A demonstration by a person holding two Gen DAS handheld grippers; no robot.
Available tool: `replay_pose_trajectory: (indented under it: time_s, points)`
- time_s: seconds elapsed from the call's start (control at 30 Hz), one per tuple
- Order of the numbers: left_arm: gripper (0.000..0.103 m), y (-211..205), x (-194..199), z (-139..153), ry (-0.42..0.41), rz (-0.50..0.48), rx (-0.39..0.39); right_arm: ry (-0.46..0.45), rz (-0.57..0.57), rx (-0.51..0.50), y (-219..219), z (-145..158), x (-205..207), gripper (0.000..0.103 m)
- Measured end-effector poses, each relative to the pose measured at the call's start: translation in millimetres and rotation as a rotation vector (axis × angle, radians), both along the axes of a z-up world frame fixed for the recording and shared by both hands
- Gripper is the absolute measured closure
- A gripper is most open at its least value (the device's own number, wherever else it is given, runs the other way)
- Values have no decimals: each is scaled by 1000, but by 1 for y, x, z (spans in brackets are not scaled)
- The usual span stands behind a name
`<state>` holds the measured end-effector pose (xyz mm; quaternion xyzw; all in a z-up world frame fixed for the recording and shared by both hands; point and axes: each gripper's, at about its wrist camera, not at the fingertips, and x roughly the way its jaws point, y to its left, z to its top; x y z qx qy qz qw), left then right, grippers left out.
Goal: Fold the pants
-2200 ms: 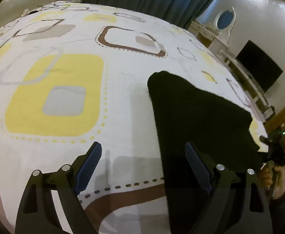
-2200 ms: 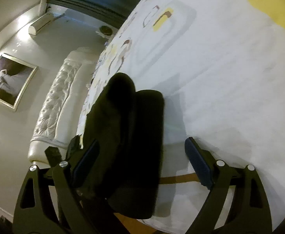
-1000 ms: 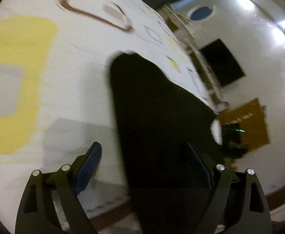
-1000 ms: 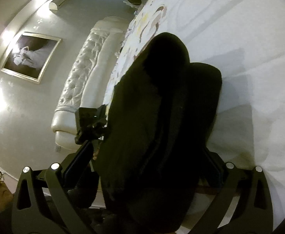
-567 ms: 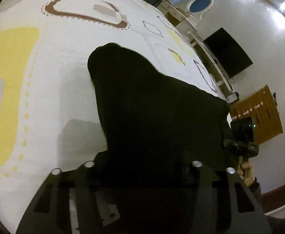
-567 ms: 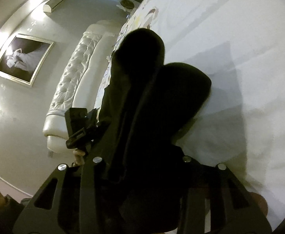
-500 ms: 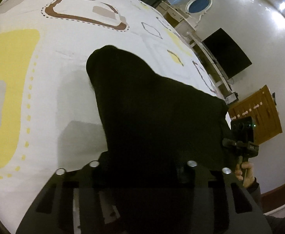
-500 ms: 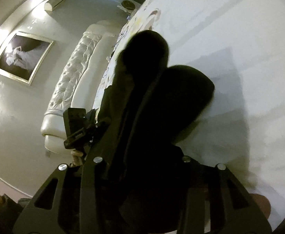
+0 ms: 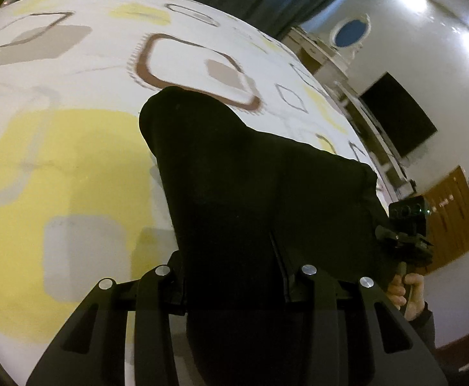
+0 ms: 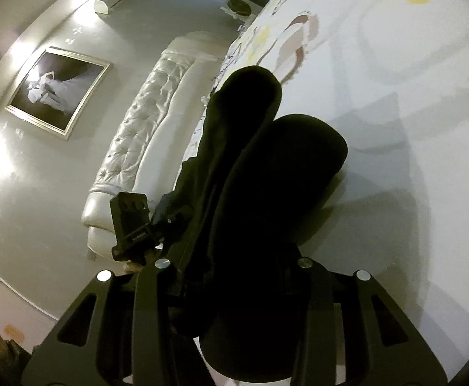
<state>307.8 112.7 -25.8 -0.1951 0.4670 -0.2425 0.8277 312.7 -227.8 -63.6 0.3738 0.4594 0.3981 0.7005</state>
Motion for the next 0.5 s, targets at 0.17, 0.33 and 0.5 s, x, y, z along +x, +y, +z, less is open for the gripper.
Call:
replay_pose_trajectory:
  time_s: [0.17, 0.33, 0.5]
  points:
    - [64, 27, 15, -2, -5, 33, 10, 5, 22, 10, 28, -2, 32, 67]
    - [64, 42, 22, -11, 1, 42, -13, 38, 27, 23, 36, -14, 47, 67]
    - [60, 49, 21, -29, 0, 45, -66, 72, 18, 71, 31, -35, 47, 67]
